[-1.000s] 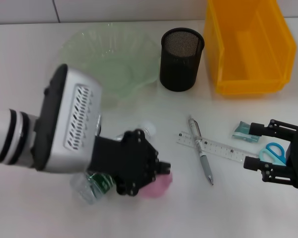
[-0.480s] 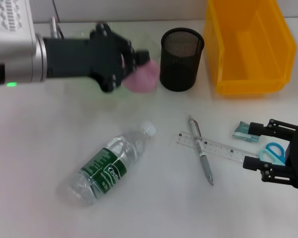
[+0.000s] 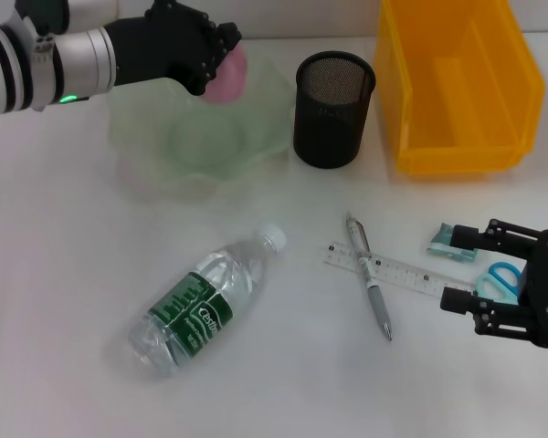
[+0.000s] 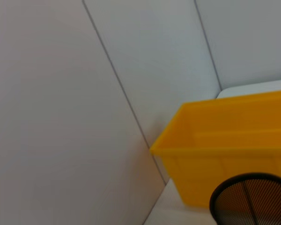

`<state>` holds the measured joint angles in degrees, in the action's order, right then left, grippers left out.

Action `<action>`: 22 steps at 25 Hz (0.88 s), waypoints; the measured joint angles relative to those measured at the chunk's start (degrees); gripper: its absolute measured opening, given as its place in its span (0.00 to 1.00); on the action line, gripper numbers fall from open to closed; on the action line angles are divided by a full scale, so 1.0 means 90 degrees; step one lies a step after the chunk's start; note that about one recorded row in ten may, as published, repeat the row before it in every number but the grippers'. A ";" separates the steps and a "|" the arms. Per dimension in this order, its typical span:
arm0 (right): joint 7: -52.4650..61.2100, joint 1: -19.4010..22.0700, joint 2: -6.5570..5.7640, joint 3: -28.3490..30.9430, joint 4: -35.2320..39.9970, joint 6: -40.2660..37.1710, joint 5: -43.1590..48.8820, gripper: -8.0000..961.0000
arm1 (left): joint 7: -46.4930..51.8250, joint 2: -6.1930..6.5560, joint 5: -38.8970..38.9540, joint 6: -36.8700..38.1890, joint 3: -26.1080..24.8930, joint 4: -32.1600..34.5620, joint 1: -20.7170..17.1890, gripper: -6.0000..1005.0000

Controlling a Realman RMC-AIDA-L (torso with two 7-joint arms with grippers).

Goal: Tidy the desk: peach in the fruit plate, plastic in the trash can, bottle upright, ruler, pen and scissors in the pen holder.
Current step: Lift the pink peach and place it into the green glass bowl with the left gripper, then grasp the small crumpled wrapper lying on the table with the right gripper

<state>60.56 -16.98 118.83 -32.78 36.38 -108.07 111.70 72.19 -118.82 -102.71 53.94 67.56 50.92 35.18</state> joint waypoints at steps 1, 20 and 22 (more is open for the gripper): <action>0.0000 0.0007 0.0000 0.0000 0.0000 -0.0012 0.0000 0.79 | -0.0016 -0.0010 0.0003 -0.0115 0.0022 -0.0063 0.0006 0.07; 0.0072 0.0042 0.0006 0.0610 0.0035 -0.0367 0.0000 0.79 | -0.0293 0.0072 0.1621 0.1722 0.0019 0.0237 -0.0814 0.56; 0.0312 0.0040 -0.0008 0.0901 0.0125 -0.0463 0.0000 0.79 | -0.0559 0.0047 0.1745 0.3362 -0.0385 -0.0062 -0.0953 0.64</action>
<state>63.37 -16.62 118.75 -24.67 37.51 -112.24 111.71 67.16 -118.39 -87.00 84.20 64.10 50.36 26.60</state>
